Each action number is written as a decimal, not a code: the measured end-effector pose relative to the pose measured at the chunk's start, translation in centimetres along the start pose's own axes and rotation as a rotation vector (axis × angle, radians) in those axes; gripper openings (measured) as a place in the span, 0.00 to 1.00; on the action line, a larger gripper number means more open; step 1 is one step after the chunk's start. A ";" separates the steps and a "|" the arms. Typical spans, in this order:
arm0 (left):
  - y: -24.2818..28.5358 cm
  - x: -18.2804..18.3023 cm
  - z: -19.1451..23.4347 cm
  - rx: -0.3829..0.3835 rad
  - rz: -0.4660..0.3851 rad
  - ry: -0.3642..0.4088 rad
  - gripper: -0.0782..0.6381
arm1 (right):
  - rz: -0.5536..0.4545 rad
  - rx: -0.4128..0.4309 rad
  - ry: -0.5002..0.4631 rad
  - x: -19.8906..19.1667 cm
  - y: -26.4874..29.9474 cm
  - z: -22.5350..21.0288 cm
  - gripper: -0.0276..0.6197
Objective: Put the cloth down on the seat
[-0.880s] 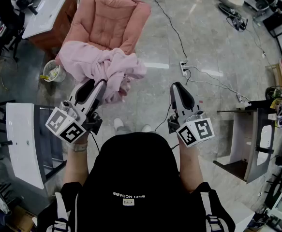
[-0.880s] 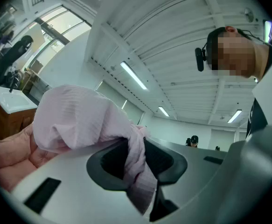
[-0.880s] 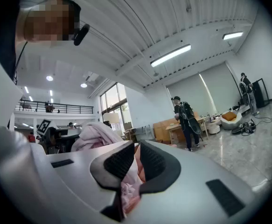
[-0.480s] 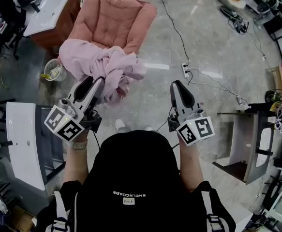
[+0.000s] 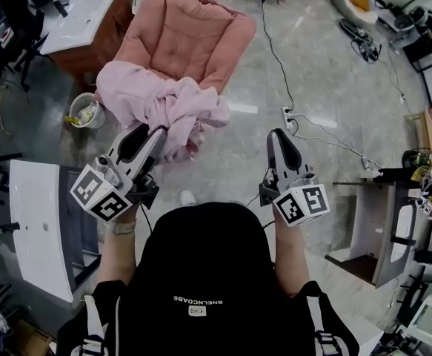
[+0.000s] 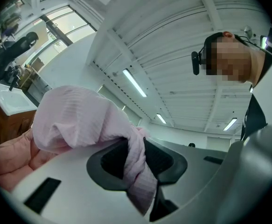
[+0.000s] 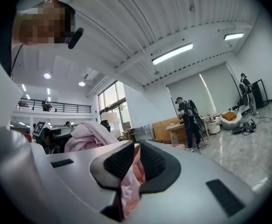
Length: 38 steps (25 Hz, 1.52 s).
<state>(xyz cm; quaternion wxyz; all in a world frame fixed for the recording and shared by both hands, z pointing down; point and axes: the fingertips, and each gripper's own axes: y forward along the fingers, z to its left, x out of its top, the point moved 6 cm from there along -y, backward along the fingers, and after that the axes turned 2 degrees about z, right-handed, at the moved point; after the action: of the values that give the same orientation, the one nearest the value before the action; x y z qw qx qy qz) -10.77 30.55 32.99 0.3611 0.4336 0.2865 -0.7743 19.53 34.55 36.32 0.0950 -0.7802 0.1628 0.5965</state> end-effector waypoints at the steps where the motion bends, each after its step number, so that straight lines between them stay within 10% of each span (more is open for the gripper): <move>1: -0.3 0.2 0.5 -0.004 0.006 0.003 0.27 | 0.000 -0.005 -0.001 -0.2 0.4 0.4 0.13; 15: -3.5 1.9 5.9 0.043 -0.019 -0.023 0.27 | 0.060 0.002 0.021 -2.9 5.4 3.0 0.13; 38: 4.5 3.0 14.0 0.297 -0.065 0.011 0.27 | 0.125 0.198 0.082 -2.2 21.0 -7.1 0.13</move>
<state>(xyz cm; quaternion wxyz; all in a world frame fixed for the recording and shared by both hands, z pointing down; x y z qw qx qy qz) -14.70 16.40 36.26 0.2663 0.4769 0.1844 -0.8171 17.71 12.89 41.28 0.1275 -0.7791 0.2729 0.5498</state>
